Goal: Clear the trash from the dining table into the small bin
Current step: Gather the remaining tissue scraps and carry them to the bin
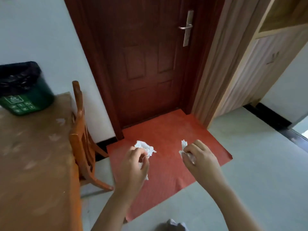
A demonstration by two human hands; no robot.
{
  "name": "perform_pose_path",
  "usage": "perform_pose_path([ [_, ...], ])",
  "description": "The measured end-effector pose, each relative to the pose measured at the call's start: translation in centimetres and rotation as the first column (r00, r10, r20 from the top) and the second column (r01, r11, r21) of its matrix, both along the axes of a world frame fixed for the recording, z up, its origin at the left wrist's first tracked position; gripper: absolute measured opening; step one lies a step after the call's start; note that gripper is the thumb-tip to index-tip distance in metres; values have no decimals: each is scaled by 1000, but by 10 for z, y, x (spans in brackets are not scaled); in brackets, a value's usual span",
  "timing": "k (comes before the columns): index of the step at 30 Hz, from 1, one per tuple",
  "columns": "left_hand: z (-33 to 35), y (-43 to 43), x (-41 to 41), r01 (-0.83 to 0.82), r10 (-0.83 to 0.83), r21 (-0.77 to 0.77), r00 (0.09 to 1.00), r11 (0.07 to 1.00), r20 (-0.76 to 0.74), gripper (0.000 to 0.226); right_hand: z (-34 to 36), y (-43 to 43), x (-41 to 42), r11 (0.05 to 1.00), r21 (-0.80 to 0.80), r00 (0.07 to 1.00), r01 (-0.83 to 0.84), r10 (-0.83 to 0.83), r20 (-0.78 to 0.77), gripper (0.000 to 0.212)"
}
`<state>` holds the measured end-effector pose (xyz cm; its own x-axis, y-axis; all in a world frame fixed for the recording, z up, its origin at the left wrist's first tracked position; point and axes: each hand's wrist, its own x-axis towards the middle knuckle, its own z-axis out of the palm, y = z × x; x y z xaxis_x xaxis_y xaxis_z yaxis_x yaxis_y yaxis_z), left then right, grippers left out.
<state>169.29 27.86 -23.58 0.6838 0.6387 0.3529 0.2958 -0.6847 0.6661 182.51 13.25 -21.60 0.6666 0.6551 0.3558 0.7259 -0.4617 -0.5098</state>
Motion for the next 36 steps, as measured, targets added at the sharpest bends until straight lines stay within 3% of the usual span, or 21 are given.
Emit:
perform_pose_path([
  [6, 24, 53, 43, -184, 181, 100, 983, 978, 37, 17, 14, 81, 92, 991, 36, 990, -133, 134, -36, 14],
  [12, 18, 123, 49, -402, 400, 60, 915, 913, 54, 22, 0, 184, 105, 924, 31, 921, -382, 383, -74, 12],
  [17, 15, 210, 59, -503, 493, 64, 861, 862, 127, 24, -4, 284, 117, 876, 24, 874, -481, 482, -60, 12],
  [24, 24, 332, 41, -675, 669, -59, 710, 735, 218, 29, 25, 446, 111, 763, 22, 763, -646, 646, 17, 8],
  [36, 5, 427, 21, -893, 908, -162, 411, 419, 82, 19, 11, 611, 76, 466, -12, 466, -885, 885, -5, 8],
])
